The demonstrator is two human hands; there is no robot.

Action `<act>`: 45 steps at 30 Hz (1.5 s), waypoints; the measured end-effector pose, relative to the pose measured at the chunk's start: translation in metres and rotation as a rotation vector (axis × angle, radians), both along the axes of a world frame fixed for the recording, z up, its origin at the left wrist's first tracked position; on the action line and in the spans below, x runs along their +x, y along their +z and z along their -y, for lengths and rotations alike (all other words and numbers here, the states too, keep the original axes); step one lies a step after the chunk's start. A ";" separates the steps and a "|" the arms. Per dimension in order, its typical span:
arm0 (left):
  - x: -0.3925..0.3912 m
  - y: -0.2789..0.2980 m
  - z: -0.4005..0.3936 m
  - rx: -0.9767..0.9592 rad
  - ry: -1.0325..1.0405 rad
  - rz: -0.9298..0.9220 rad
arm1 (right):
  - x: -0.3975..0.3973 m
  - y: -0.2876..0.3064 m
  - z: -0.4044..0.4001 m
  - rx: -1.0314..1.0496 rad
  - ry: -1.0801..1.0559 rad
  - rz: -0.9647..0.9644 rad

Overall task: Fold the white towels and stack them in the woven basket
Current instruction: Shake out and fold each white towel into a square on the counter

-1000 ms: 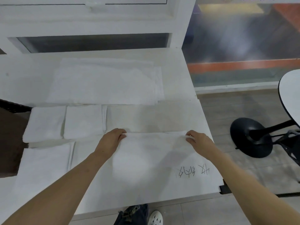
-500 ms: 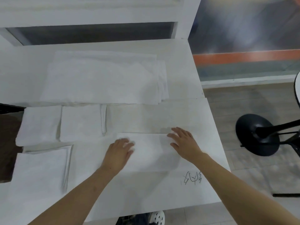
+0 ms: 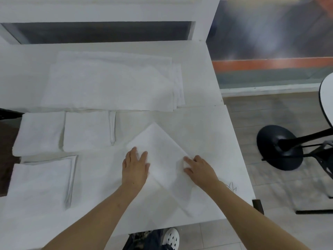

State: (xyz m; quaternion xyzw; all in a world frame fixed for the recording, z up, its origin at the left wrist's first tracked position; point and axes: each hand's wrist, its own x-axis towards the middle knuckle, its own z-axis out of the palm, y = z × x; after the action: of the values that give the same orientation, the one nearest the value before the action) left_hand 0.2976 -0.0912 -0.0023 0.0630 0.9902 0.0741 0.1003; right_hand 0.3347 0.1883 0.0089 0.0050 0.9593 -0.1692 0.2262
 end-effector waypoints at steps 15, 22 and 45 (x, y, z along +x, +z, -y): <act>-0.030 0.014 -0.042 1.180 0.961 0.449 | 0.020 0.002 -0.003 -0.179 -0.154 0.024; -0.026 0.070 -0.052 1.397 0.401 0.557 | -0.010 0.032 0.013 -0.525 -0.458 -0.178; -0.061 0.245 -0.016 1.212 -0.020 0.007 | -0.074 0.223 0.002 -1.023 -0.452 -0.431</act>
State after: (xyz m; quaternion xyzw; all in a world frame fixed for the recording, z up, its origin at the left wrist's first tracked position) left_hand 0.2369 -0.0751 0.2428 0.1179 0.7706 0.6243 0.0503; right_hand 0.2608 0.1863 0.2319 0.0649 0.7555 -0.6506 -0.0413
